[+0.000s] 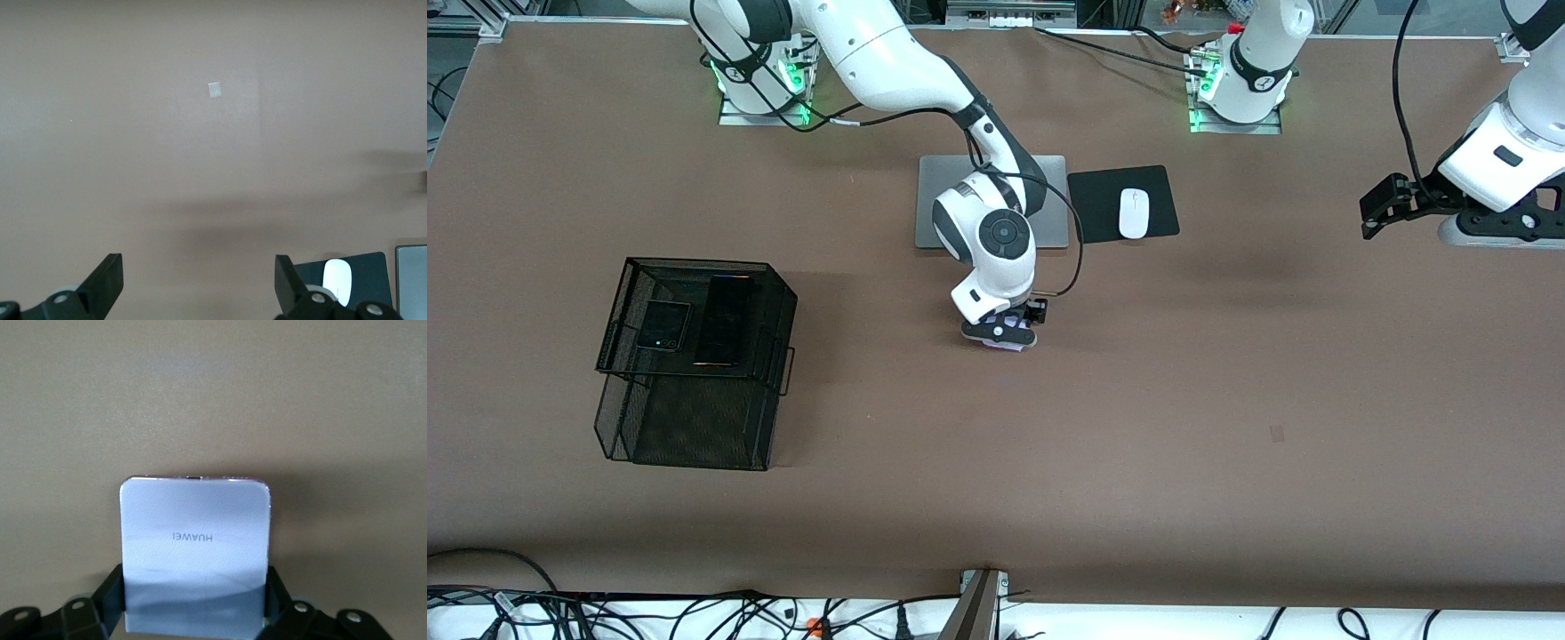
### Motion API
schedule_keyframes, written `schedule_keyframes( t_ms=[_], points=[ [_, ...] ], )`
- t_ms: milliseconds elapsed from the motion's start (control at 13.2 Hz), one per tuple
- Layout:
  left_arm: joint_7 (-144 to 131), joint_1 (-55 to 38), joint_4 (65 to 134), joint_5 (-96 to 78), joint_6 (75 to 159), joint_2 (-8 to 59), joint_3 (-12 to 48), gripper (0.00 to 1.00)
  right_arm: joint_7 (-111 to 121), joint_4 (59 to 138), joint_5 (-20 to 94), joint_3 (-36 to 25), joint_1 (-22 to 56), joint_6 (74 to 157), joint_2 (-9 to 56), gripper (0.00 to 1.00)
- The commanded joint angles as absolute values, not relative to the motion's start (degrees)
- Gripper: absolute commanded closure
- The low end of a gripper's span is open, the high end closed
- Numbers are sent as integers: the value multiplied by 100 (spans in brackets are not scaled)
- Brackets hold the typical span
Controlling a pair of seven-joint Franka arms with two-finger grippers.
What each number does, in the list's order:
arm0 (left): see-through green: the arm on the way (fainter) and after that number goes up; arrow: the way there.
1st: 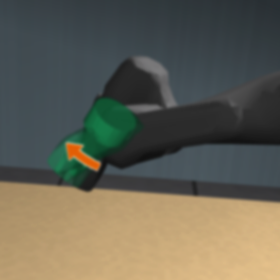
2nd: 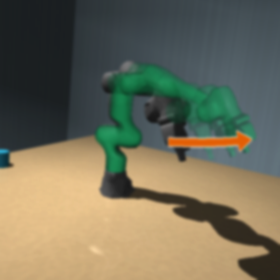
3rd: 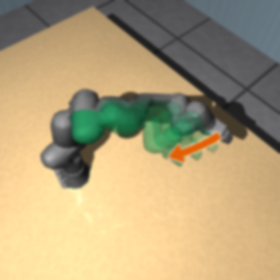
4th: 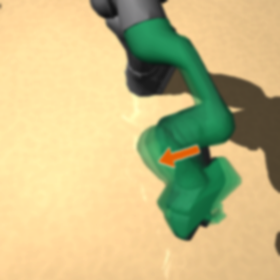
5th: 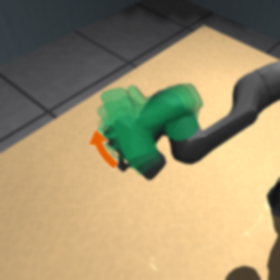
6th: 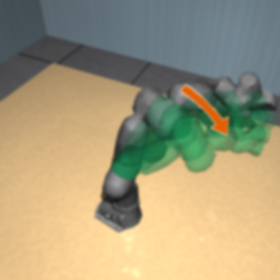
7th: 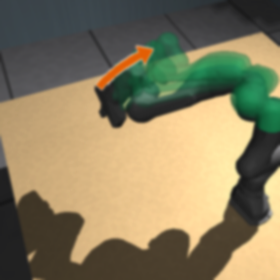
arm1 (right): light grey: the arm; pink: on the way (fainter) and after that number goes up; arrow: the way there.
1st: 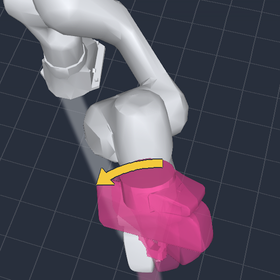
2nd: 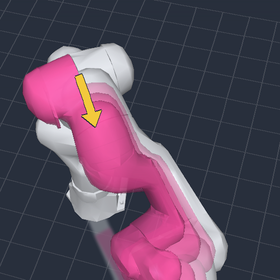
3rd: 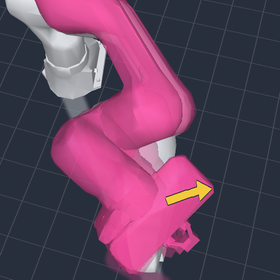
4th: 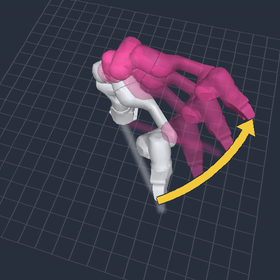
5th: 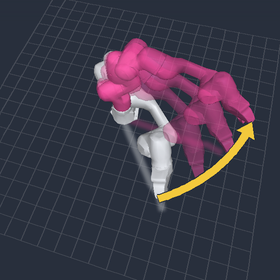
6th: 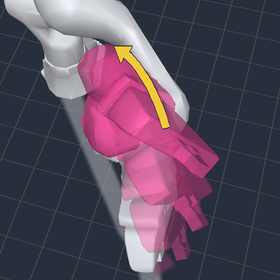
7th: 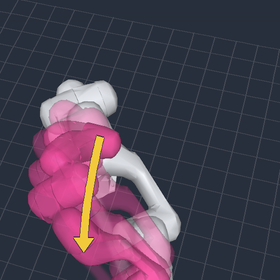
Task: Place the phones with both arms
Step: 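Carry the Huawei phone with the right gripper to the mesh basket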
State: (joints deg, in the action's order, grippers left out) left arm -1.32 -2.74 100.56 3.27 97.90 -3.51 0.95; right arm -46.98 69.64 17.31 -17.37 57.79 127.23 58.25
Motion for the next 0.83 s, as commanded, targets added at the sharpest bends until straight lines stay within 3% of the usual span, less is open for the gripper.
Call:
schedule_keyframes(
  t_ms=[0, 378, 529, 756],
  points=[
    [-26, -281, 9932, 422, 9642, -360, 114, 0, -4649, 6935, 1679, -1705, 5739, 12456, 5617, 100],
    [-35, -281, 9870, 422, 9571, -352, 114, 0, -4239, 6847, 1696, -2082, 5416, 10788, 4424, 100],
    [-35, -272, 9870, 422, 9571, -343, 114, 0, -3589, 6838, 1696, -2162, 4907, 10111, 3949, 100],
    [-26, -308, 9861, 422, 9571, -352, 123, 0, -2588, 6838, 1670, -2171, 4028, 9870, 3736, 100]
  ],
)
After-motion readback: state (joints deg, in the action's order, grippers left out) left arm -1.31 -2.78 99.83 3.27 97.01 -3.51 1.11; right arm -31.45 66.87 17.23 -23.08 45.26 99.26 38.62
